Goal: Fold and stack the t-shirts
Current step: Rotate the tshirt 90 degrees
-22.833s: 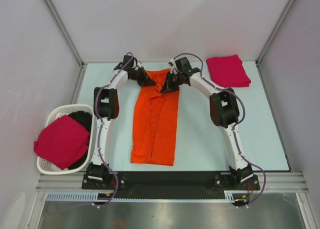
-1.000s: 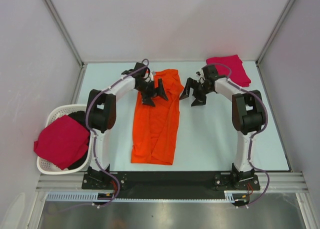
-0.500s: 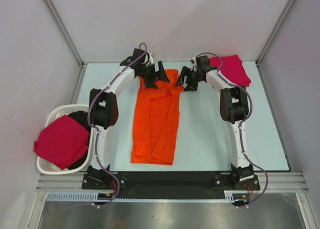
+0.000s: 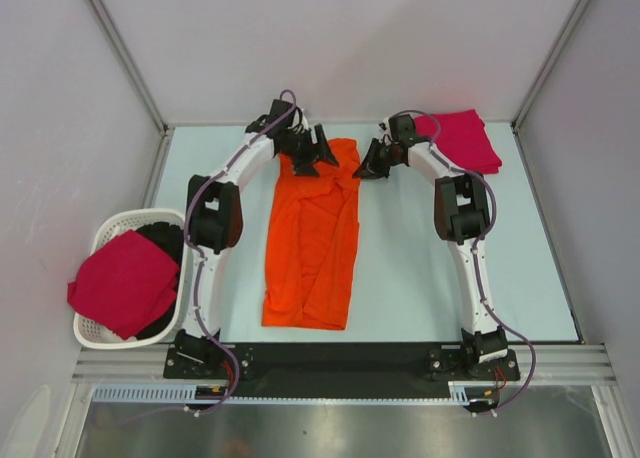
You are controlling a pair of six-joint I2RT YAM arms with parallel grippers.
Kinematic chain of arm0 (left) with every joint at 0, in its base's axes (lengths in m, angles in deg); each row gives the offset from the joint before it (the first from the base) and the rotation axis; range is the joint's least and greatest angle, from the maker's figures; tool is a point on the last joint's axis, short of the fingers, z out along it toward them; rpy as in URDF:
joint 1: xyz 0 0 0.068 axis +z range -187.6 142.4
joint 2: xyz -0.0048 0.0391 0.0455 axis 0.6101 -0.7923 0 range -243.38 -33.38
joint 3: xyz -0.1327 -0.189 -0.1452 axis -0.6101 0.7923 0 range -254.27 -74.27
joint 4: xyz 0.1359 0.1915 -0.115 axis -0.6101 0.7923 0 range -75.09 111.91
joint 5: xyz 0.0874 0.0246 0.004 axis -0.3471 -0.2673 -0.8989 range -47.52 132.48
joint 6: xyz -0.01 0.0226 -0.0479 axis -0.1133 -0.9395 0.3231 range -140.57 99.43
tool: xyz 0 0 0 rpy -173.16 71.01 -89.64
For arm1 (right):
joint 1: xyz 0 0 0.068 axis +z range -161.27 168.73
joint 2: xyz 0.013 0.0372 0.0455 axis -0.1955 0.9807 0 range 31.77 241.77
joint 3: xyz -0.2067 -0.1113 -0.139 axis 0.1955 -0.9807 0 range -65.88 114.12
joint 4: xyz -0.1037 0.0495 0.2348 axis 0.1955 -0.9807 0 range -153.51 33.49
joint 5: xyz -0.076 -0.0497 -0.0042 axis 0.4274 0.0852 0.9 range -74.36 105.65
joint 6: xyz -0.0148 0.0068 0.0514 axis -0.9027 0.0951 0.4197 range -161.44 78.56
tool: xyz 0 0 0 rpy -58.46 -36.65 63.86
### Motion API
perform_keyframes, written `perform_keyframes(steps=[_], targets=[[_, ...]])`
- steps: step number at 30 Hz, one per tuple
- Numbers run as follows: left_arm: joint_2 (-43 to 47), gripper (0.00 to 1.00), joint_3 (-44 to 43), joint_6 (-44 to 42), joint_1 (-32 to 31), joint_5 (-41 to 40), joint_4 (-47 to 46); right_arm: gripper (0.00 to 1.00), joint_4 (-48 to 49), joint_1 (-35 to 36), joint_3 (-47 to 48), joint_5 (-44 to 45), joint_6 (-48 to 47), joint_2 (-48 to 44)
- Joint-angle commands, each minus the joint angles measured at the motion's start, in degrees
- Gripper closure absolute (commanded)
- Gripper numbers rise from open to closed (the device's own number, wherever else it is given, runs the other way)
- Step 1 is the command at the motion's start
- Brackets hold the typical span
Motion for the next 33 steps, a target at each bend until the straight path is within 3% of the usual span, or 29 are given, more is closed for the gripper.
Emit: perform_keyframes(steps=[1, 5, 17, 28, 30, 33], targets=[[-9.46, 0.99, -7.44, 9.58, 0.61, 4.06, -6.2, 0.96, -0.1, 0.48, 0.25, -0.25, -0.66, -2.81], [-16.71, 1.0, -16.5, 15.05, 0.62, 8.12, -5.93, 0.99, -0.1, 0.13, -1.96, 0.8, -1.8, -7.3], [-15.05, 1.0, -9.05, 18.48, 2.99, 7.95, -12.08, 1.0, -1.5, -2.41, 1.29, 0.8, -2.68, -14.33], [-14.35, 1.0, -6.76, 15.76, 4.04, 7.51, -9.45, 1.0, -4.76, -4.35, -0.72, 1.86, -4.7, -16.88], [-14.35, 1.0, -6.67, 15.67, 3.96, 7.51, -9.45, 0.98, -5.19, -4.44, -0.82, 1.86, -4.7, -16.88], [-14.43, 1.0, -7.28, 15.93, 3.69, 8.91, -10.5, 0.88, -8.61, -4.61, 0.93, 0.63, -4.62, -14.7]])
